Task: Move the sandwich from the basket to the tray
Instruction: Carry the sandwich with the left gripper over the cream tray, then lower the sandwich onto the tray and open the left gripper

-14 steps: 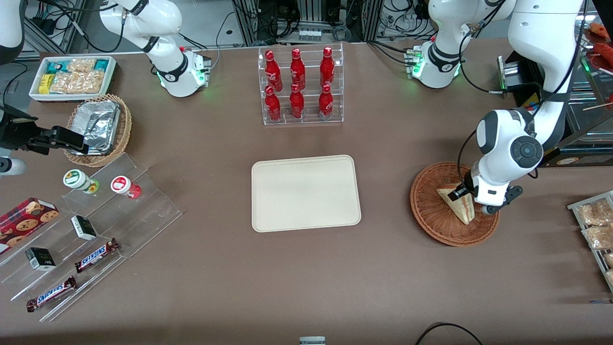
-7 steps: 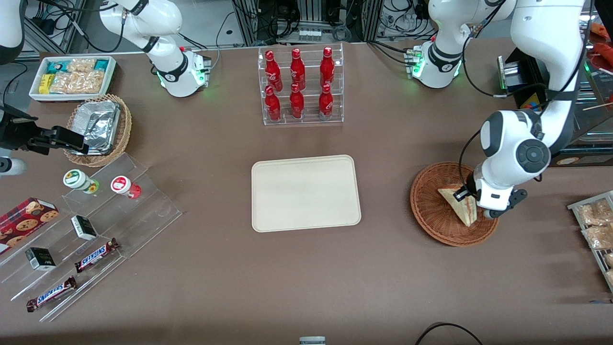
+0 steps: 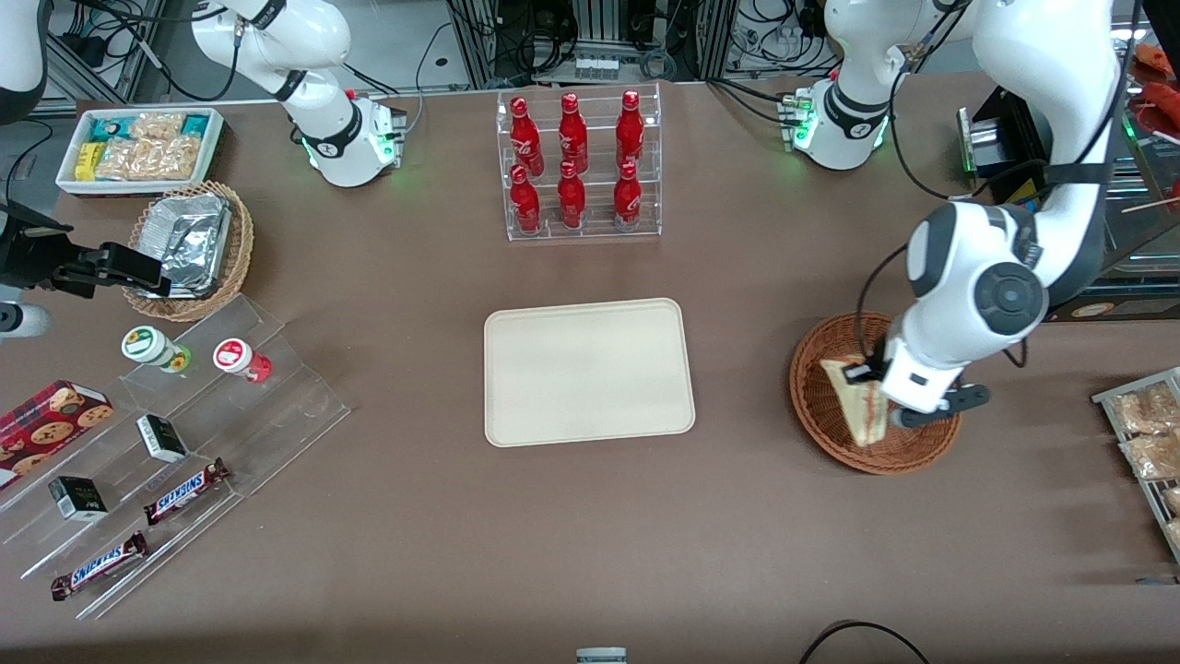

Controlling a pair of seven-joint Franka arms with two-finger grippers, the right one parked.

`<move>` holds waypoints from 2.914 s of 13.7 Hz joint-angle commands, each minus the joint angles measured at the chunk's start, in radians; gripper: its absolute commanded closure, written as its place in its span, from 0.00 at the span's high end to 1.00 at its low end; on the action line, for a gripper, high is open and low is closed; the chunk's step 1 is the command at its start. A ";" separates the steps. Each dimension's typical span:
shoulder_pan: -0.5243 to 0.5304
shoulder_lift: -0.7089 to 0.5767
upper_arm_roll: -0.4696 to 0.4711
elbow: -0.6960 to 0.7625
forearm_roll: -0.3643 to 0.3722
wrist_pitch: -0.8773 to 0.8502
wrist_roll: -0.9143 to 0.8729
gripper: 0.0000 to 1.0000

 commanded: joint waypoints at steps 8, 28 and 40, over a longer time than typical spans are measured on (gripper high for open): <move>-0.353 0.293 -0.070 0.357 0.097 -0.081 -0.369 0.00; -0.611 0.592 -0.065 0.690 0.157 -0.130 -0.624 0.00; -0.608 0.600 -0.066 0.731 0.154 -0.162 -0.667 1.00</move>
